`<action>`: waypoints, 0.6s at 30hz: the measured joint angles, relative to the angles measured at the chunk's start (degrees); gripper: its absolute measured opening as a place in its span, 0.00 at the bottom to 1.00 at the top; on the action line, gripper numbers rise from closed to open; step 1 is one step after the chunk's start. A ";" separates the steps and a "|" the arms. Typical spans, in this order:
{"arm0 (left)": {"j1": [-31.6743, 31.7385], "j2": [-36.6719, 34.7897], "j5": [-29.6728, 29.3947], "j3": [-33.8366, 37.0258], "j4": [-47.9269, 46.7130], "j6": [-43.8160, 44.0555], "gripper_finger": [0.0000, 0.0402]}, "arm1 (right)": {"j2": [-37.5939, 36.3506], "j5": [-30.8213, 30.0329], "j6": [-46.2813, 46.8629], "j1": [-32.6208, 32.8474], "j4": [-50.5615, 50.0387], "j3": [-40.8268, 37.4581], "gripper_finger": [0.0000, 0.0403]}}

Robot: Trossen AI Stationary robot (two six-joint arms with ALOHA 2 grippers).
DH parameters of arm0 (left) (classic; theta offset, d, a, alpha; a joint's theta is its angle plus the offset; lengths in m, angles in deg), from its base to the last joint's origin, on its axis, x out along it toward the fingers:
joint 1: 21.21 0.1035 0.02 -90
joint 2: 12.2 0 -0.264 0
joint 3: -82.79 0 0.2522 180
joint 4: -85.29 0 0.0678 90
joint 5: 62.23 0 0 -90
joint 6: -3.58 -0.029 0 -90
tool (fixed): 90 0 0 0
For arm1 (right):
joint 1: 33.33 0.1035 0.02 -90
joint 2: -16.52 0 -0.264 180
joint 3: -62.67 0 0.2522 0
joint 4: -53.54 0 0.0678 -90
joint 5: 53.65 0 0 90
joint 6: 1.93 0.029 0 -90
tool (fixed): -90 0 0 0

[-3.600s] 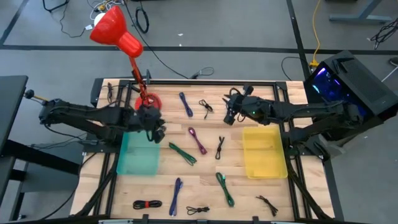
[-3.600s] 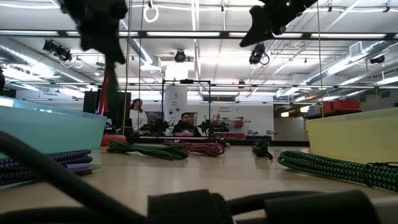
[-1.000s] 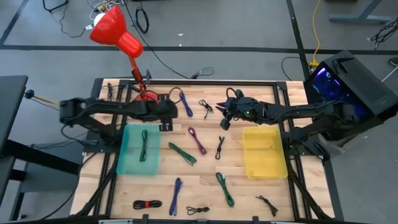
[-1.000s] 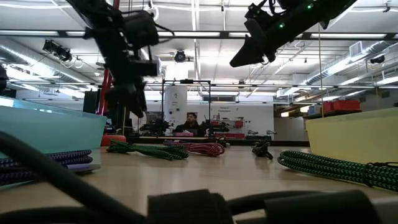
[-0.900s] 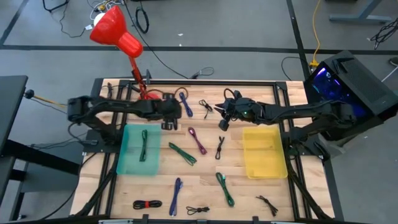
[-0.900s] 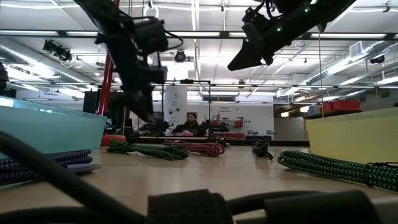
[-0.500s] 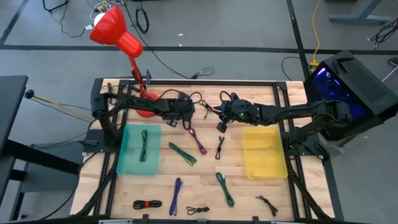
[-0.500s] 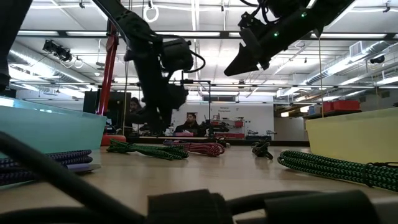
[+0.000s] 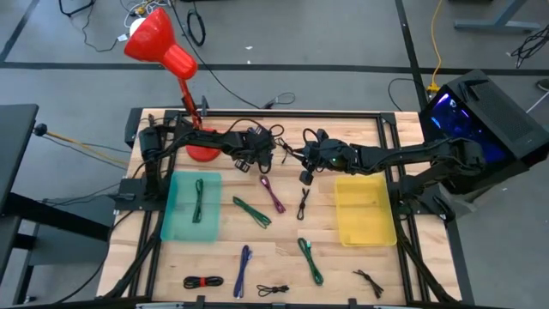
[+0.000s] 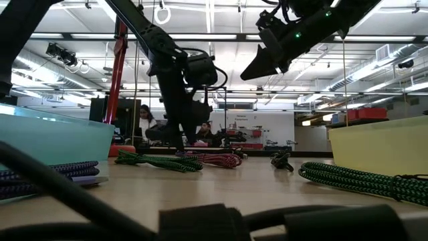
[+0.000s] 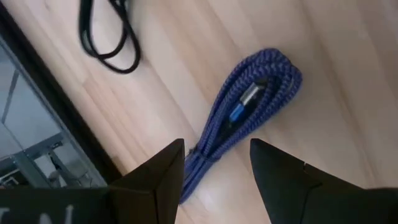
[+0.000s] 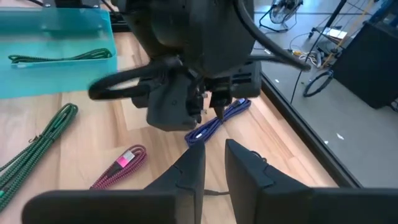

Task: Pick & Place USB Port
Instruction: Put the top blue charger cable into the green bin

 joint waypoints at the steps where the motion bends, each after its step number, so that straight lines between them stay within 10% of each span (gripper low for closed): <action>1: 0.28 0.00 0.02 0.06 -0.16 0.00 0.47 | 0.00 0.00 -0.09 0.00 0.03 0.00 0.16; 18: 4.71 3.12 8.23 -0.27 1.90 -1.18 0.47 | -0.07 2.93 -0.12 0.00 2.25 0.02 0.16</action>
